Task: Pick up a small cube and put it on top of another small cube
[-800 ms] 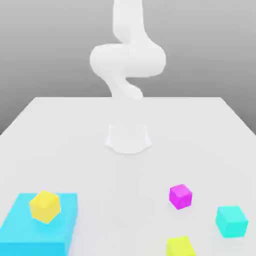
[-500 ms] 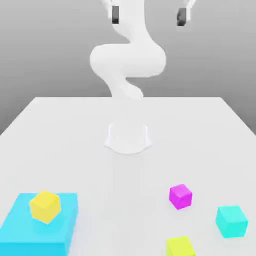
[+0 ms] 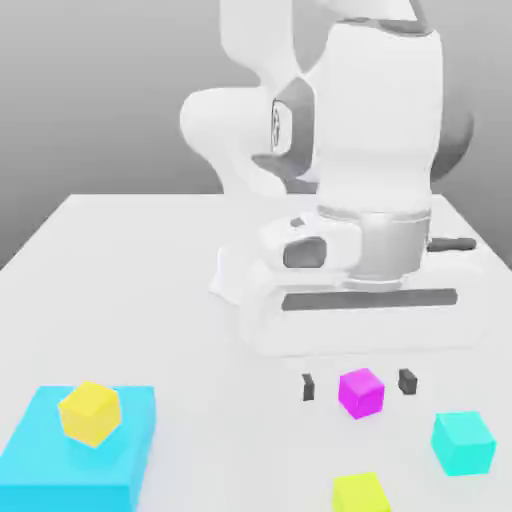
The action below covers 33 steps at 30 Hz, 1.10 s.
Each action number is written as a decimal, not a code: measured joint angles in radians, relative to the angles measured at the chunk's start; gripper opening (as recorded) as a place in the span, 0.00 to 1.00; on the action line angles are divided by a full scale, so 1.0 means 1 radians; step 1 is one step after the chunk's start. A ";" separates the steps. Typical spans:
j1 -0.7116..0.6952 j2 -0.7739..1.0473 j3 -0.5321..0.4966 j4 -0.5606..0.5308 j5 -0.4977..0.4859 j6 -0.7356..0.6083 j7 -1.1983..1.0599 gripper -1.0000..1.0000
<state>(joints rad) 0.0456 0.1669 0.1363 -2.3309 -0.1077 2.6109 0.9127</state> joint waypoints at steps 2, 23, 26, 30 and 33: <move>0.008 0.072 0.005 -0.002 -0.001 0.024 0.004 0.50; 0.077 0.111 0.064 -0.036 0.014 0.028 -0.002 0.00; 0.146 0.024 0.145 -0.078 0.022 -0.018 -0.006 0.00; 0.200 0.072 0.158 -0.095 -0.037 0.040 0.037 0.00; 0.223 0.133 0.132 -0.092 -0.079 0.096 0.067 1.00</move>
<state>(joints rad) 0.2683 0.2995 0.2682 -2.4233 -0.1863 2.7068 0.9801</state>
